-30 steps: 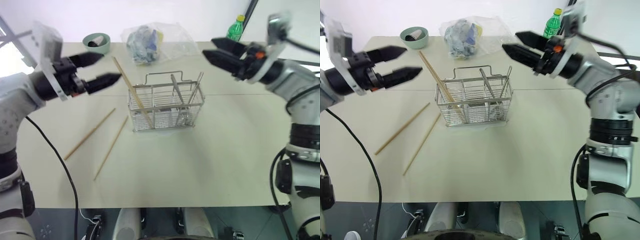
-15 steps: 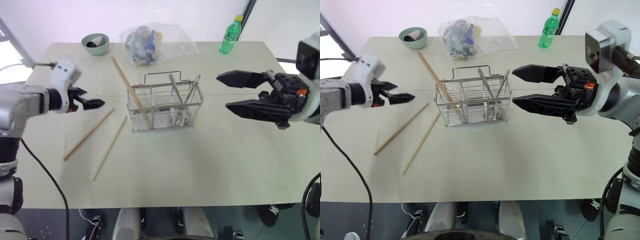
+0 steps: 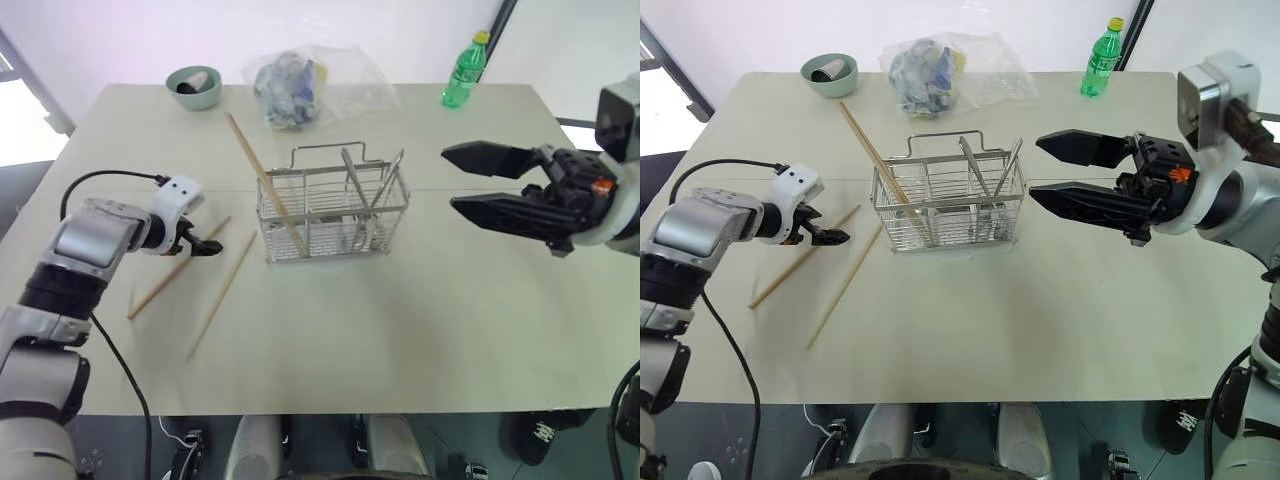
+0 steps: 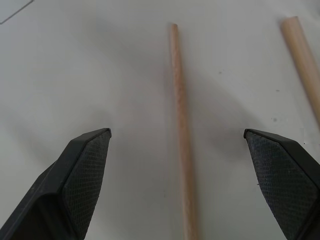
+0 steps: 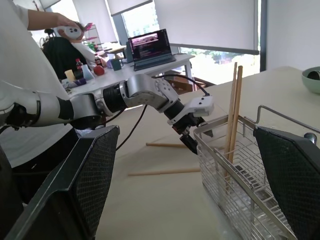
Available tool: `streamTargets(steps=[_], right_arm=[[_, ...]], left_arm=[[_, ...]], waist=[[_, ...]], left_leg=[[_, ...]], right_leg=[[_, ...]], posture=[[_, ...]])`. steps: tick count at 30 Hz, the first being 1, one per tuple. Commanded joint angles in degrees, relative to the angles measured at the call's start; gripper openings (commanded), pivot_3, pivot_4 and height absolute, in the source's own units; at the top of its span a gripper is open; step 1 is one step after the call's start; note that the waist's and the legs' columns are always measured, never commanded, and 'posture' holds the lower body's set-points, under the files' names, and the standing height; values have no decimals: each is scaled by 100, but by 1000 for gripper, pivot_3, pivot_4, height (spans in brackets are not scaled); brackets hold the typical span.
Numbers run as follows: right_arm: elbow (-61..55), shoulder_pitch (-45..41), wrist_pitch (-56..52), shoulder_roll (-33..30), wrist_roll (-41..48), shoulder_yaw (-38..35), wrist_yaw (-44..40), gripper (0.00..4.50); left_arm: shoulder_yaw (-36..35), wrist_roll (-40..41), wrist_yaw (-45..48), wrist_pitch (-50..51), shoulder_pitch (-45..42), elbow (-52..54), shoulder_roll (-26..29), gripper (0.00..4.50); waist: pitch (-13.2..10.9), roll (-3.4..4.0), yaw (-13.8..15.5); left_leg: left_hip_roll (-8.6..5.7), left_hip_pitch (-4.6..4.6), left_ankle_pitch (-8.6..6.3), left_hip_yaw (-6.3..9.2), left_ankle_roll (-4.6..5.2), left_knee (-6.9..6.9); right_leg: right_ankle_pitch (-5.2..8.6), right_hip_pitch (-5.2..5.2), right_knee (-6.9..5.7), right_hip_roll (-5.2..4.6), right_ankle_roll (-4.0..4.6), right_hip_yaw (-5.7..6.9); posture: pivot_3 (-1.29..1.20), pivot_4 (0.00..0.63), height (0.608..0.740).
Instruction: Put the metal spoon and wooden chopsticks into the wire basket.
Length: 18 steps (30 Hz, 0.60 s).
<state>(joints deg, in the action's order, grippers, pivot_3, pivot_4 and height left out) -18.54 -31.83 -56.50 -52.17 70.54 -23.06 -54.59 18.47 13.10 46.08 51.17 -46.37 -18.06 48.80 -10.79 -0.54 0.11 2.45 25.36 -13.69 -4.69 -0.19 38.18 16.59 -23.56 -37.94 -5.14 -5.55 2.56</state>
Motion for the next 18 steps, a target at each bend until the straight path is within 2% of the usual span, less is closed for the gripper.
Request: streamTargets(steps=[1,3,10,14,18], right_arm=[[-190,-36,132,-87,136,-173,27,4429],[-172,-58,145,-82,127,-150,53,4439],[-194,-4,173,-75,142,-153,101,4439],[-172,56,174,-106,120,-172,65,4439],[-134,128,184,-161,99,-229,47,4439]], left_arm=[[135,-374,216,-459,-66,-267,-141,4241],[111,-315,468,-326,-64,-280,-211,3684],[-29,-569,551,-324,-85,-351,-311,144],[-316,-677,248,-450,-188,-606,-427,58],[-1225,-587,-763,-934,-475,-960,-829,58]], waist=[[1,1,40],[1,1,59],[3,1,60],[3,1,62],[2,-2,60]], left_leg=[[0,-1,0,-1,0,1],[1,-3,0,0,0,2],[1,-4,-1,4,2,5],[1,-5,-1,5,3,6],[3,-4,-1,13,3,8]], right_leg=[[0,0,-1,0,0,-1],[0,1,-3,0,0,-1],[0,4,-4,-1,0,-1],[0,6,-5,-1,0,-1],[0,6,-7,-1,0,-1]], posture=[[0,150,722],[0,150,722],[0,150,722],[0,150,722],[0,150,722]])
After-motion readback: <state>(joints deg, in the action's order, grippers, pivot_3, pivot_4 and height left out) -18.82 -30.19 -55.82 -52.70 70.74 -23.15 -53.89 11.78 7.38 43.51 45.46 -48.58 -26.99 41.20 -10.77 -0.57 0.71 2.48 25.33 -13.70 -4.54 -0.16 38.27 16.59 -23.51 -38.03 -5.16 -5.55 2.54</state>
